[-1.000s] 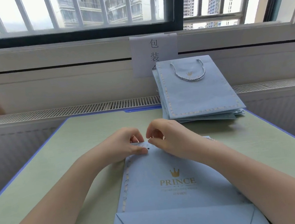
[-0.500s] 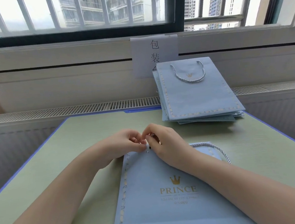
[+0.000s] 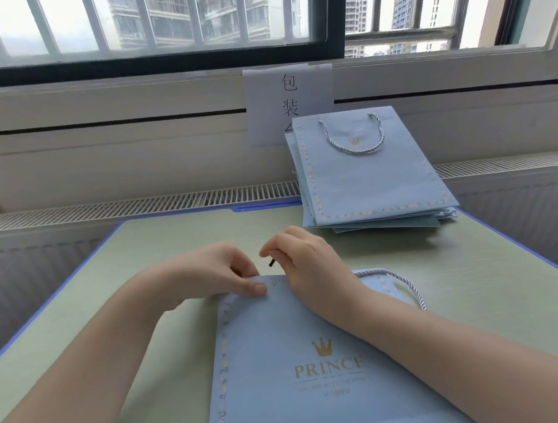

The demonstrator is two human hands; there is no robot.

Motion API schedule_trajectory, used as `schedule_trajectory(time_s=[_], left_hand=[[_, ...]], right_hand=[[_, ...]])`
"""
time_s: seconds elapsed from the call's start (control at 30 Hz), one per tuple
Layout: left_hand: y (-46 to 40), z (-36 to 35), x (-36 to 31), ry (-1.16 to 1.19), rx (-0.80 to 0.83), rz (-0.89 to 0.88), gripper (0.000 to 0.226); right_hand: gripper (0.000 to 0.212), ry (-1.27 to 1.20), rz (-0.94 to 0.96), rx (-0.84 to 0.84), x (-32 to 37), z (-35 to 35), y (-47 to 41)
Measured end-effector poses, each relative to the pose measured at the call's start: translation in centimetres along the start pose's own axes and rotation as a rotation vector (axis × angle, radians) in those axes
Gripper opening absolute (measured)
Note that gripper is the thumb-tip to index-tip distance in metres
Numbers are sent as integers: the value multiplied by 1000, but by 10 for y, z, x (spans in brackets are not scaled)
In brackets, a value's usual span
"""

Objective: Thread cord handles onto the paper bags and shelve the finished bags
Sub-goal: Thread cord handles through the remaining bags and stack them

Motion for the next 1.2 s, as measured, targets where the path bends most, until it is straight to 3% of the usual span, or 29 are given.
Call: schedule_trajectory(time_s=[0.17, 0.33, 0.4, 0.53, 0.63, 0.87, 1.2], left_hand=[[-5, -4, 5, 25, -71, 31, 37], [-9, -4, 4, 110, -147, -21, 30], [-11, -3, 3, 197, -140, -46, 35], [-4, 0, -5, 323, -52, -64, 11], [-3, 1, -2, 318, -48, -41, 10], [-5, 3, 0, 331, -75, -15, 38], [2, 0, -3, 316, 30, -25, 33]], right_hand=[[16, -92, 72, 14, 5, 14, -4], [17, 54, 145, 121, 16, 10, -2], [16, 73, 132, 108, 15, 14, -2], [14, 48, 115, 66, 12, 22, -6], [16, 27, 126, 108, 15, 19, -3], [11, -33, 97, 153, 20, 19, -2], [10, -207, 18, 257, 23, 22, 0]])
Point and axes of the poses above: each hand's wrist, its own y-axis away from the middle knuckle, its own z-axis out of the back of the hand, x = y × z, the point moved 4 cm from there along -y, towards the middle knuckle, and after that the axes turned 15 degrees about y, right-handed, at the moved point
